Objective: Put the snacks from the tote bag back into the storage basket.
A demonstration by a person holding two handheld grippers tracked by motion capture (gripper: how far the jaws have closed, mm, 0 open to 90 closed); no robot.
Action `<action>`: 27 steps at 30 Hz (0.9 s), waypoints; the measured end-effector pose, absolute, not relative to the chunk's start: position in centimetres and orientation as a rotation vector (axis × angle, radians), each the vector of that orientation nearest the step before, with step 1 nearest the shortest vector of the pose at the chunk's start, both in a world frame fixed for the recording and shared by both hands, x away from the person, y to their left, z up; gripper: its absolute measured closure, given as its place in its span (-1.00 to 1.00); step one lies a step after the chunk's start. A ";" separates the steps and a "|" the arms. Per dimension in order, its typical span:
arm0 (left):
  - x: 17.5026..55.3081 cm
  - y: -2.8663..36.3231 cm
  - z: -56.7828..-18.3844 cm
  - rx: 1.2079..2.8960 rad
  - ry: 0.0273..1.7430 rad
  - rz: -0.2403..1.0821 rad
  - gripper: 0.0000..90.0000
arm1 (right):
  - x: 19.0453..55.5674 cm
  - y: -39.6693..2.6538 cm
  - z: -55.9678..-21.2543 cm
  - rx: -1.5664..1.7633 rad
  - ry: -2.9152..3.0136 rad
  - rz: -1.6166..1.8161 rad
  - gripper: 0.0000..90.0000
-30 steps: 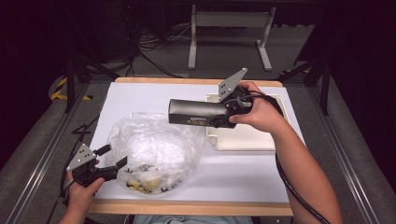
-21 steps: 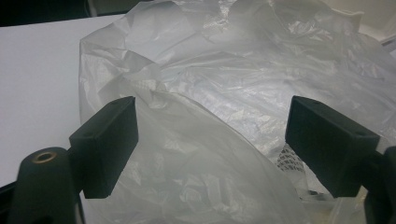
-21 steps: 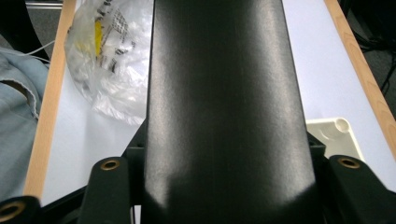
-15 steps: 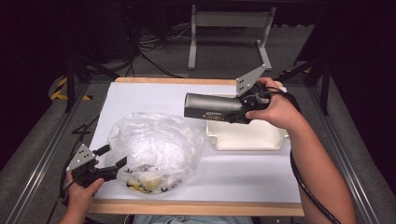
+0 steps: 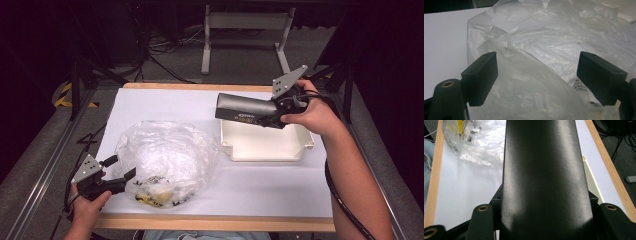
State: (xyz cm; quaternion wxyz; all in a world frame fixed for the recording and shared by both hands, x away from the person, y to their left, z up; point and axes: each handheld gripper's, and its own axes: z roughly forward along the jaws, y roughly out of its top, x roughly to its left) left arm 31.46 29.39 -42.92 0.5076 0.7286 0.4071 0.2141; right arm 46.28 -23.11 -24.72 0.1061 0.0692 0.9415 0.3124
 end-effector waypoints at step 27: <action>31.5 29.4 -43.0 1.758 0.991 0.519 -0.60 | 48.5 -26.7 -27.0 0.261 2.769 0.799 -0.05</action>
